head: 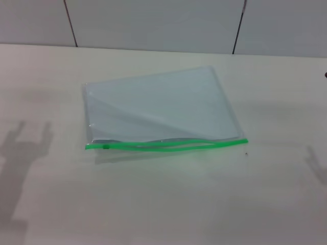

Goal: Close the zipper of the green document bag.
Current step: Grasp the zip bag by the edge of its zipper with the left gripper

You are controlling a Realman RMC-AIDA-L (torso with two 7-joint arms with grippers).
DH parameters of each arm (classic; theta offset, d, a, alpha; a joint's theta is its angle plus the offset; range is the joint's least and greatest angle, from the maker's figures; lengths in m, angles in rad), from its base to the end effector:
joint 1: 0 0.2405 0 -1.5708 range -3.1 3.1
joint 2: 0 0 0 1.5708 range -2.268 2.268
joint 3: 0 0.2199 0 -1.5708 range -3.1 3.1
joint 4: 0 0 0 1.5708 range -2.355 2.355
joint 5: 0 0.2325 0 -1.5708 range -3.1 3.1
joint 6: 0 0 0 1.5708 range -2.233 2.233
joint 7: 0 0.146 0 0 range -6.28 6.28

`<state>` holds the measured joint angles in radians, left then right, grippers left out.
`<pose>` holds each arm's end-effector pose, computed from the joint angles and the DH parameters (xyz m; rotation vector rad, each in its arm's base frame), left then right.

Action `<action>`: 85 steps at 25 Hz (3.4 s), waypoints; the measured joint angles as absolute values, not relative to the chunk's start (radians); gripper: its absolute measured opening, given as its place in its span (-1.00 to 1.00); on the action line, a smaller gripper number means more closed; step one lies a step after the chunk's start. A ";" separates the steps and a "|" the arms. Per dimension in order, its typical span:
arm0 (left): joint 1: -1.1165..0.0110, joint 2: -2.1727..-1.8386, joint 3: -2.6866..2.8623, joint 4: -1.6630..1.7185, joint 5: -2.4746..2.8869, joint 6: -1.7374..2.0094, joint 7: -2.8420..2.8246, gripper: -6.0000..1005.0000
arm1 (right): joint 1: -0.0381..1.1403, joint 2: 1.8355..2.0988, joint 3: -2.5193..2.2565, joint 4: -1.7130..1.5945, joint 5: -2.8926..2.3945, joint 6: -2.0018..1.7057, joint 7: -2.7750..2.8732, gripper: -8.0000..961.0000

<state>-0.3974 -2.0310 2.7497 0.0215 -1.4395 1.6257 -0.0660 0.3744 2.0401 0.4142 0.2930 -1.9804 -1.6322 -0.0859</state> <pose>-0.3251 0.2912 0.0730 -1.3407 -0.1457 -0.7477 0.2602 0.2857 0.0017 -1.5276 0.1000 0.9369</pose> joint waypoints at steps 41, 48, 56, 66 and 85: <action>-0.356 -2.025 2.824 -0.143 -0.579 1.523 0.265 0.29 | 0.377 2.042 0.420 0.270 -1.974 -1.626 -0.086 0.85; -0.345 -2.020 2.782 -0.158 -0.606 1.513 0.286 0.29 | 0.377 2.042 0.417 0.270 -1.974 -1.626 -0.086 0.85; -0.378 -2.023 2.782 -0.171 -0.629 1.449 0.286 0.29 | 0.377 2.042 0.414 0.270 -1.974 -1.626 -0.086 0.85; -0.449 -2.023 2.795 -0.170 -0.616 1.373 0.287 0.29 | 0.377 2.042 0.414 0.273 -1.978 -1.631 -0.086 0.85; -0.536 -2.022 2.798 -0.161 -0.561 1.276 0.325 0.10 | 0.385 2.044 0.402 0.279 -1.983 -1.635 -0.086 0.84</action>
<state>-0.5363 -2.0216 2.7979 -0.1612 -0.5613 1.2760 0.3249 0.3851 2.0439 0.4022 0.2793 -1.9825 -1.6354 -0.0859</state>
